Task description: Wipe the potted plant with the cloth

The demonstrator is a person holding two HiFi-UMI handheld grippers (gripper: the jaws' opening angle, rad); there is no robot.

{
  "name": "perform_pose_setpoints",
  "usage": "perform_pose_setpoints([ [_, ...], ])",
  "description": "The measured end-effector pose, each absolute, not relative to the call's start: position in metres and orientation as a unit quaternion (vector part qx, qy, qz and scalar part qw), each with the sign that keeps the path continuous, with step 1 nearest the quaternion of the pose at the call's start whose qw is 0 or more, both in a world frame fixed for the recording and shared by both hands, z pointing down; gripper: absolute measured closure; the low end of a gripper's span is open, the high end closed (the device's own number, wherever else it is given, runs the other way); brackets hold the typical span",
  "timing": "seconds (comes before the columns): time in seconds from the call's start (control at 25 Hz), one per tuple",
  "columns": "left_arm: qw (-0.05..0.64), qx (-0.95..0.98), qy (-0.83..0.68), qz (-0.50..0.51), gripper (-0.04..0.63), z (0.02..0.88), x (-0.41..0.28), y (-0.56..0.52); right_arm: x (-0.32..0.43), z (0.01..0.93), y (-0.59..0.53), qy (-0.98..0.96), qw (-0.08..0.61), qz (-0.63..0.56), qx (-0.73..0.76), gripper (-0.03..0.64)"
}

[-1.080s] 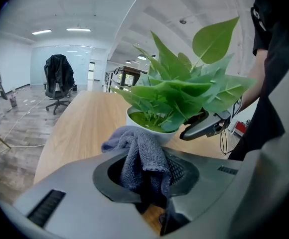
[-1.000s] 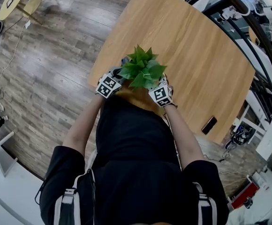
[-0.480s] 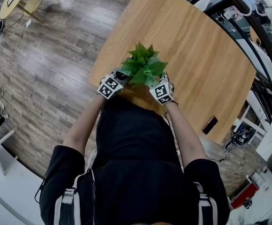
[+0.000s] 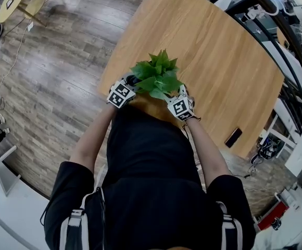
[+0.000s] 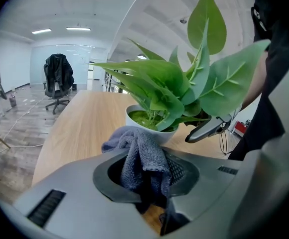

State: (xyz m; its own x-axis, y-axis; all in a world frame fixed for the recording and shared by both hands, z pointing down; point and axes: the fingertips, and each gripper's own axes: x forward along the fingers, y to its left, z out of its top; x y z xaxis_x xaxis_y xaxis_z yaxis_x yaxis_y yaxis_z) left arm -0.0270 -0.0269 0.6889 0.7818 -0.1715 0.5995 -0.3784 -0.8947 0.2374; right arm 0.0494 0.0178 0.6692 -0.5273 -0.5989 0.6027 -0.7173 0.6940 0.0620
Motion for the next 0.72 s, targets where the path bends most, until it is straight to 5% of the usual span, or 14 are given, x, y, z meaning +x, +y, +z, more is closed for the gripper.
perform_pose_setpoints([
  [0.72, 0.182, 0.932, -0.155, 0.274, 0.483, 0.680, -0.020, -0.018, 0.055, 0.660, -0.016, -0.867, 0.284, 0.088, 0.399, 0.374],
])
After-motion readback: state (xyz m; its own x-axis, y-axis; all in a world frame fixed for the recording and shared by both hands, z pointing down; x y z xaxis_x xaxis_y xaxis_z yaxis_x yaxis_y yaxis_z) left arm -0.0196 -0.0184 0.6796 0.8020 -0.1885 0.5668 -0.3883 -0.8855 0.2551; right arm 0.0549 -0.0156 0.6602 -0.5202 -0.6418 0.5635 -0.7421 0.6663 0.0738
